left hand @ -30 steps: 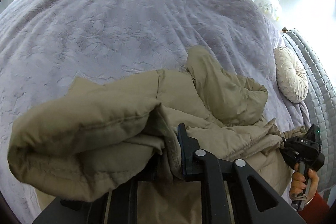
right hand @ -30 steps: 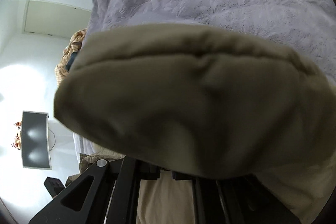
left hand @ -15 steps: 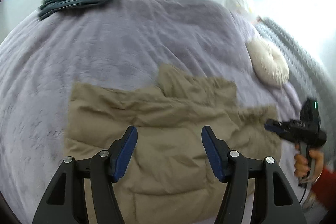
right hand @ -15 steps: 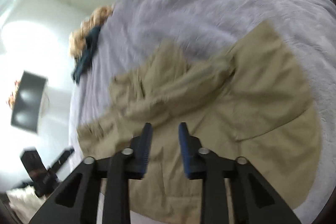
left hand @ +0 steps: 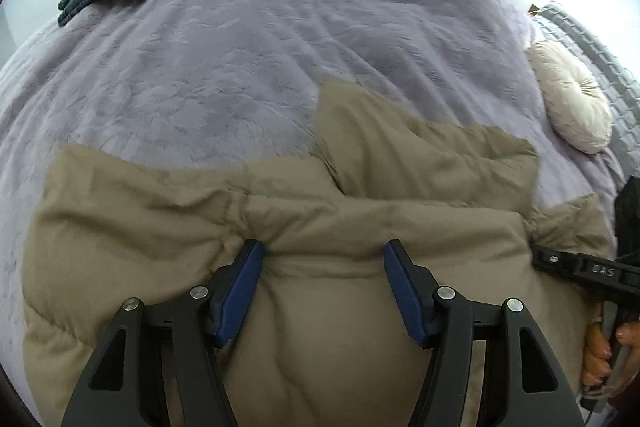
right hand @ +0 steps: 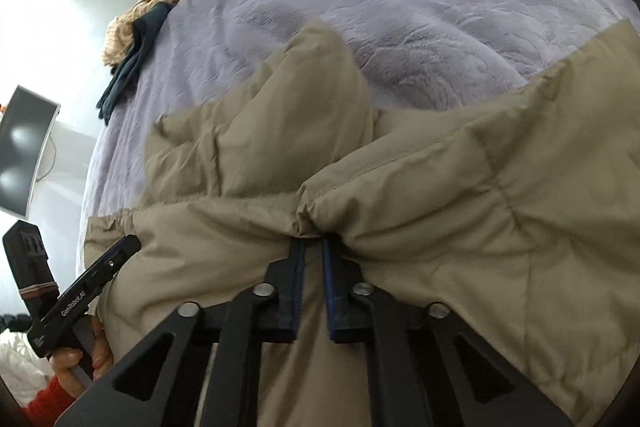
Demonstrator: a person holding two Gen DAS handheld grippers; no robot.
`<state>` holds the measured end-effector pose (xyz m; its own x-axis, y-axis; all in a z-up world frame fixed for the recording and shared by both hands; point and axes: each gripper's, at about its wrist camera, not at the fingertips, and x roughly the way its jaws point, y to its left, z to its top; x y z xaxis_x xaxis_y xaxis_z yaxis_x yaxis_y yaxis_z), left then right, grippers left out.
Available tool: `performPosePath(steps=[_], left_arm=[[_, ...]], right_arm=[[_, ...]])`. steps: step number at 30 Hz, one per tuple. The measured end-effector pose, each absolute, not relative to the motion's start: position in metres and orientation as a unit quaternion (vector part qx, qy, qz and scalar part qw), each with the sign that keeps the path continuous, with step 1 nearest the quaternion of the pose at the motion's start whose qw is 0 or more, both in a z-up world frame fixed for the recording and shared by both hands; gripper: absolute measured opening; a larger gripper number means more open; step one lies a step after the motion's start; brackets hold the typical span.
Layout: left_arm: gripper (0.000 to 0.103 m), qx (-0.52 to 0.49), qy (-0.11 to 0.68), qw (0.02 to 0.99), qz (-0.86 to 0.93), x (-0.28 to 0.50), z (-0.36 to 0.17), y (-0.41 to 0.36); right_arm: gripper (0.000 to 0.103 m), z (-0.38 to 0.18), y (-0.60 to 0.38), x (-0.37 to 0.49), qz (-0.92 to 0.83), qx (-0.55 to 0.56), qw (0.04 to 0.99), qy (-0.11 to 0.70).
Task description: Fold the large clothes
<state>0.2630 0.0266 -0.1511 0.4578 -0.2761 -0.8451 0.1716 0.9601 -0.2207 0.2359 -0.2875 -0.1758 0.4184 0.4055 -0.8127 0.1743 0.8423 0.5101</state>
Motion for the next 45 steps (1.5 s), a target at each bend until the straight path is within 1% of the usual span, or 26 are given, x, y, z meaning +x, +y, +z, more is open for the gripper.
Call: performPosePath(steps=[2, 5, 7, 10, 12, 14, 17, 19, 23, 28, 31, 32, 34, 35, 36, 37, 38, 39, 45], left_arm=[[0.065, -0.046, 0.506, 0.852, -0.124, 0.273, -0.155, 0.026], [0.065, -0.05, 0.507, 0.853, -0.114, 0.282, -0.151, 0.032], [0.065, -0.055, 0.506, 0.854, -0.113, 0.279, -0.14, 0.039], [0.065, -0.016, 0.483, 0.871, -0.089, 0.265, -0.123, 0.059], [0.065, -0.001, 0.482, 0.873, -0.07, 0.261, -0.124, 0.081], [0.065, 0.005, 0.5, 0.865, -0.05, 0.266, -0.136, 0.102], [0.065, -0.036, 0.517, 0.854, -0.049, 0.28, -0.155, 0.118], [0.065, -0.049, 0.519, 0.852, -0.048, 0.29, -0.165, 0.117], [0.066, -0.051, 0.521, 0.851, -0.043, 0.306, -0.184, 0.109], [0.067, -0.085, 0.525, 0.846, -0.034, 0.319, -0.193, 0.116], [0.067, -0.095, 0.531, 0.842, -0.015, 0.324, -0.186, 0.124], [0.067, -0.093, 0.532, 0.841, 0.0, 0.325, -0.181, 0.127], [0.067, -0.09, 0.53, 0.843, 0.023, 0.321, -0.169, 0.135], [0.067, -0.092, 0.527, 0.844, 0.024, 0.317, -0.164, 0.137], [0.067, -0.092, 0.525, 0.846, 0.023, 0.312, -0.158, 0.14], [0.067, -0.086, 0.523, 0.848, 0.023, 0.305, -0.15, 0.141], [0.067, -0.081, 0.521, 0.849, 0.022, 0.299, -0.144, 0.142], [0.067, -0.074, 0.519, 0.851, 0.018, 0.293, -0.137, 0.142], [0.067, -0.04, 0.525, 0.85, -0.006, 0.243, -0.11, 0.135]], right_arm=[[0.0, -0.179, -0.295, 0.243, 0.07, 0.29, 0.792, 0.532], [0.0, -0.172, -0.31, 0.247, 0.051, 0.302, 0.794, 0.525], [0.001, -0.159, -0.319, 0.243, 0.037, 0.288, 0.803, 0.521], [0.001, -0.138, -0.343, 0.223, 0.005, 0.23, 0.826, 0.514], [0.001, -0.136, -0.362, 0.212, -0.02, 0.209, 0.83, 0.517], [0.001, -0.143, -0.39, 0.204, -0.044, 0.208, 0.823, 0.526], [0.001, -0.16, -0.418, 0.207, -0.065, 0.254, 0.807, 0.528], [0.001, -0.178, -0.423, 0.217, -0.07, 0.275, 0.795, 0.536], [0.0, -0.201, -0.418, 0.234, -0.079, 0.262, 0.793, 0.544], [0.0, -0.207, -0.421, 0.239, -0.082, 0.275, 0.79, 0.541], [0.002, -0.198, -0.426, 0.236, -0.095, 0.298, 0.785, 0.534], [0.006, -0.195, -0.426, 0.232, -0.1, 0.306, 0.785, 0.53], [0.007, -0.184, -0.425, 0.226, -0.112, 0.313, 0.784, 0.525], [0.013, -0.179, -0.424, 0.223, -0.112, 0.313, 0.786, 0.522], [0.026, -0.171, -0.422, 0.219, -0.109, 0.311, 0.791, 0.516], [0.035, -0.165, -0.42, 0.217, -0.106, 0.309, 0.795, 0.512], [0.047, -0.156, -0.416, 0.212, -0.101, 0.305, 0.801, 0.506], [0.05, -0.149, -0.411, 0.208, -0.1, 0.301, 0.805, 0.501], [0.05, -0.119, -0.391, 0.164, -0.097, 0.299, 0.816, 0.485]])
